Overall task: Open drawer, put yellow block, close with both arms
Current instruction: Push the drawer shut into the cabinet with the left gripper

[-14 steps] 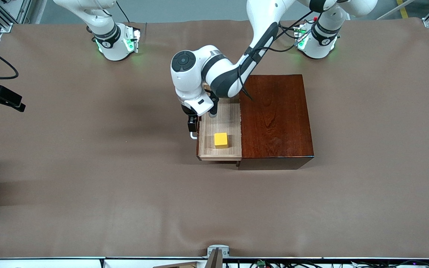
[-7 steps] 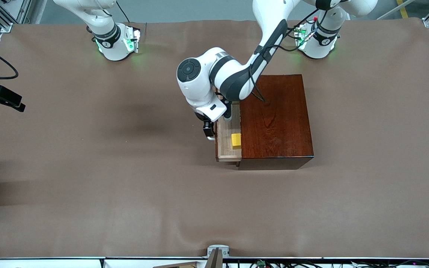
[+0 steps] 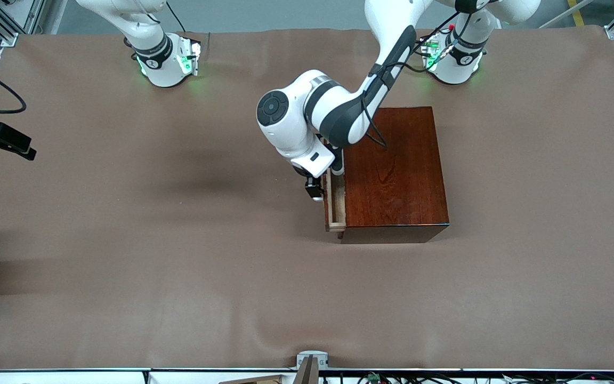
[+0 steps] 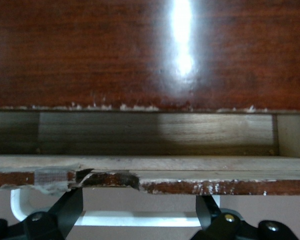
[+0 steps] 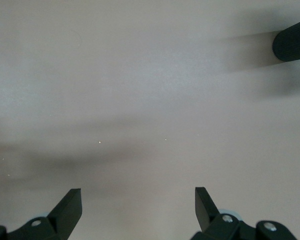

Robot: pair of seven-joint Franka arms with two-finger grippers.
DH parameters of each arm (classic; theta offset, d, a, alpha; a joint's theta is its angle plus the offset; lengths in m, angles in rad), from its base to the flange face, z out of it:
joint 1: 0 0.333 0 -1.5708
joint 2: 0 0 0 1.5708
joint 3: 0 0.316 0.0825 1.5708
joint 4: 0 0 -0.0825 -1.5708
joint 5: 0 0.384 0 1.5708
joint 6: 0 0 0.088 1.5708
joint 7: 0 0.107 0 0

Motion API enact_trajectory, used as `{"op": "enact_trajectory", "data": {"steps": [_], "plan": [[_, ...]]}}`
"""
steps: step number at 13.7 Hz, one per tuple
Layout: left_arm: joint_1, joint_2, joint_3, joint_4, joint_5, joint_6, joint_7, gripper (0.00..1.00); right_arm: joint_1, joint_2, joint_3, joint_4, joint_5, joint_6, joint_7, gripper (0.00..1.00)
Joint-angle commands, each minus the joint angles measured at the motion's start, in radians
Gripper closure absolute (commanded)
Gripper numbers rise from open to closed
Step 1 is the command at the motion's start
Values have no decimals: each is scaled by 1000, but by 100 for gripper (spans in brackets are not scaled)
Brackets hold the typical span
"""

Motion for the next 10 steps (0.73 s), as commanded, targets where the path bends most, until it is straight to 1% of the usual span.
{"op": "enact_trajectory", "data": {"steps": [1, 3, 4, 10], "plan": [[2, -18, 13, -15, 63, -47, 12, 0, -24, -11, 20, 1, -2, -2, 12, 0], [5, -18, 20, -15, 83, -62, 13, 0, -24, -11, 20, 1, -2, -2, 12, 0], [5, -18, 19, -15, 112, -70, 12, 0, -24, -11, 19, 1, -2, -2, 12, 0], [-3, -4, 17, -29, 192, -162, 19, 0, -24, -11, 19, 1, -2, -2, 12, 0]]}}
